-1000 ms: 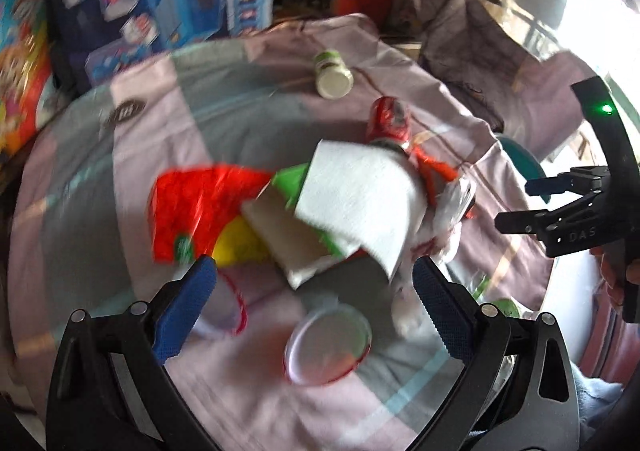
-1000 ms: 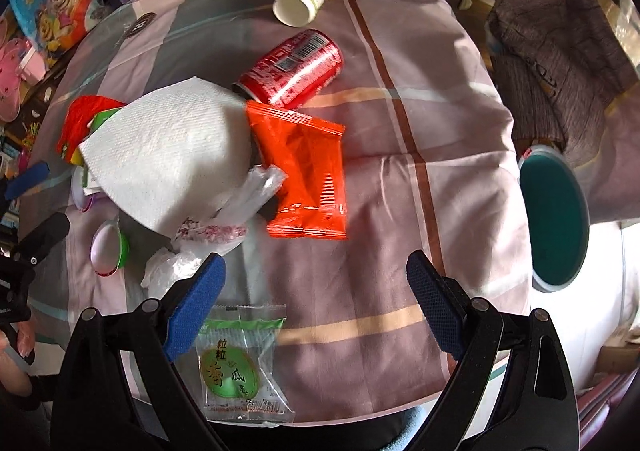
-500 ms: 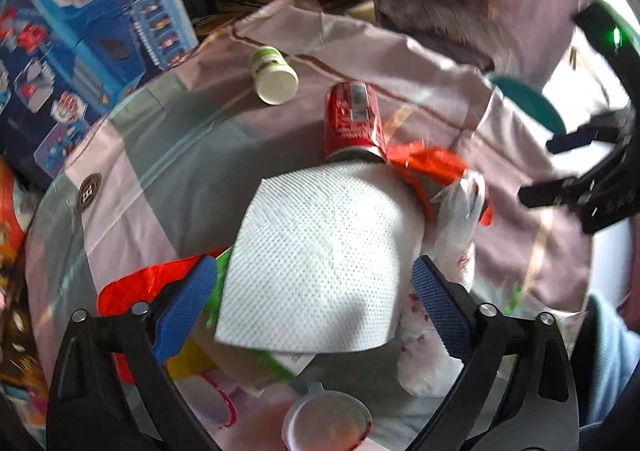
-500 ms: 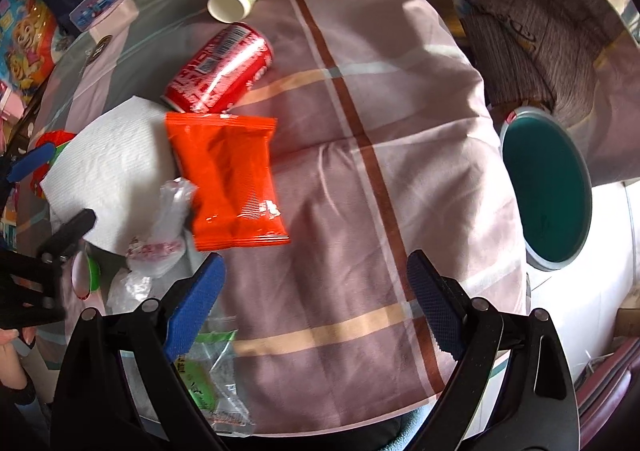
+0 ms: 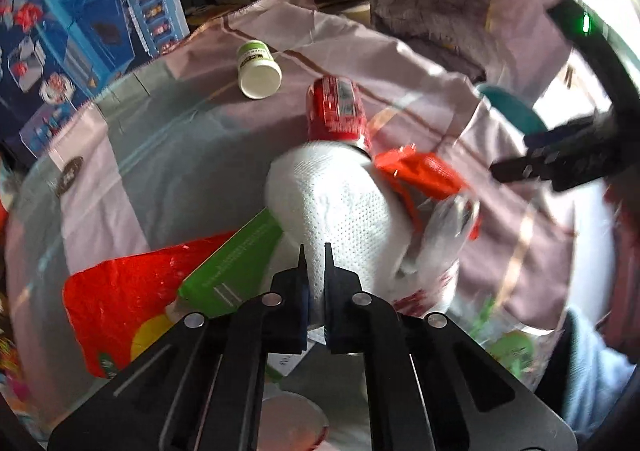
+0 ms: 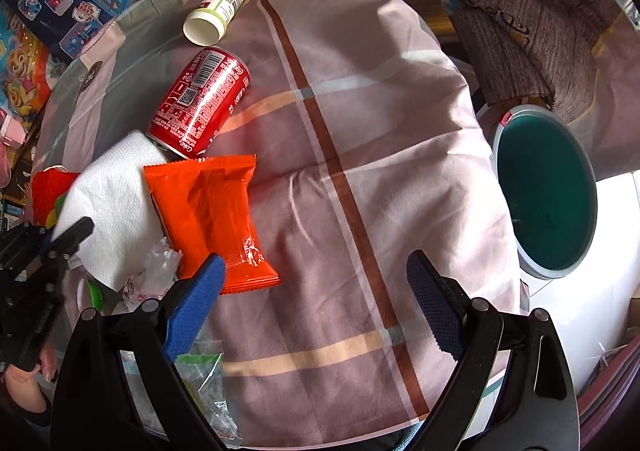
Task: Collect trash
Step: 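Lift the tissue with the left tool while the right tool grasps the orange wrapper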
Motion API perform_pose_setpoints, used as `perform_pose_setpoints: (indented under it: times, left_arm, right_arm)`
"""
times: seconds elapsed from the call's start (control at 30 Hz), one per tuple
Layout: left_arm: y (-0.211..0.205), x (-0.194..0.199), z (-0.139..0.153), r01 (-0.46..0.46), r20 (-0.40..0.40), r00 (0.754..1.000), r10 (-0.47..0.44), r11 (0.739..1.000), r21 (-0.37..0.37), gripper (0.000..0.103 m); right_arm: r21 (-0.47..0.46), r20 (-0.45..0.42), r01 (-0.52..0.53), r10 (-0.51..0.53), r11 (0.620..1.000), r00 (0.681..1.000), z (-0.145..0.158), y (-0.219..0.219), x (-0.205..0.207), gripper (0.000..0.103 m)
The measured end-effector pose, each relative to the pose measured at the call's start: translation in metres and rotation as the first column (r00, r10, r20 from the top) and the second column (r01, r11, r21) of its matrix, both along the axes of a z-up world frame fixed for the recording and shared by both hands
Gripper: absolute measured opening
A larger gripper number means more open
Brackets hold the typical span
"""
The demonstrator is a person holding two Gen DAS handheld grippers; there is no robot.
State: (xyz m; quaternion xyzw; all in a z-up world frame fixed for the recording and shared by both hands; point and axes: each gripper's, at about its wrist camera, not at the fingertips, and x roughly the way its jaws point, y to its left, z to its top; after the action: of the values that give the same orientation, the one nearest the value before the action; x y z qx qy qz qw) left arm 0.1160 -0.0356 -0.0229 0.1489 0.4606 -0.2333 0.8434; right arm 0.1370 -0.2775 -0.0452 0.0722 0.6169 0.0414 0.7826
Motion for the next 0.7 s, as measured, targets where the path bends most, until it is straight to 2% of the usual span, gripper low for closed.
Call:
perform_pose_setpoints:
  times: [0.27,0.57,0.63,0.67,0.7]
  left_arm:
    - [0.032,0.029,0.029,-0.137,0.002,0.99,0.139,0.984,-0.117,0.006]
    - [0.047,0.035,0.045,-0.185,0.014,0.982,0.19,0.967,-0.174,0.006]
    - [0.047,0.036,0.043,-0.19,0.011,0.981,0.194,0.967,-0.173,0.006]
    - [0.047,0.036,0.041,-0.193,0.006,0.98,0.197,0.965,-0.175,0.006]
    - [0.045,0.036,0.041,-0.193,0.002,0.98,0.197,0.965,-0.177,0.006]
  right_arm:
    - [0.08,0.0,-0.031,0.031,0.996,1.0,-0.007,0.017,0.021,0.088]
    - [0.146,-0.026,-0.105,0.11,0.984,0.994,-0.031,0.051,0.042,0.087]
    - [0.147,-0.018,-0.13,0.134,0.981,0.991,-0.033,0.056,0.041,0.062]
    - [0.136,-0.016,-0.136,0.14,0.981,0.99,-0.033,0.057,0.041,0.045]
    - [0.133,-0.006,-0.137,0.139,0.982,0.99,-0.033,0.057,0.041,0.039]
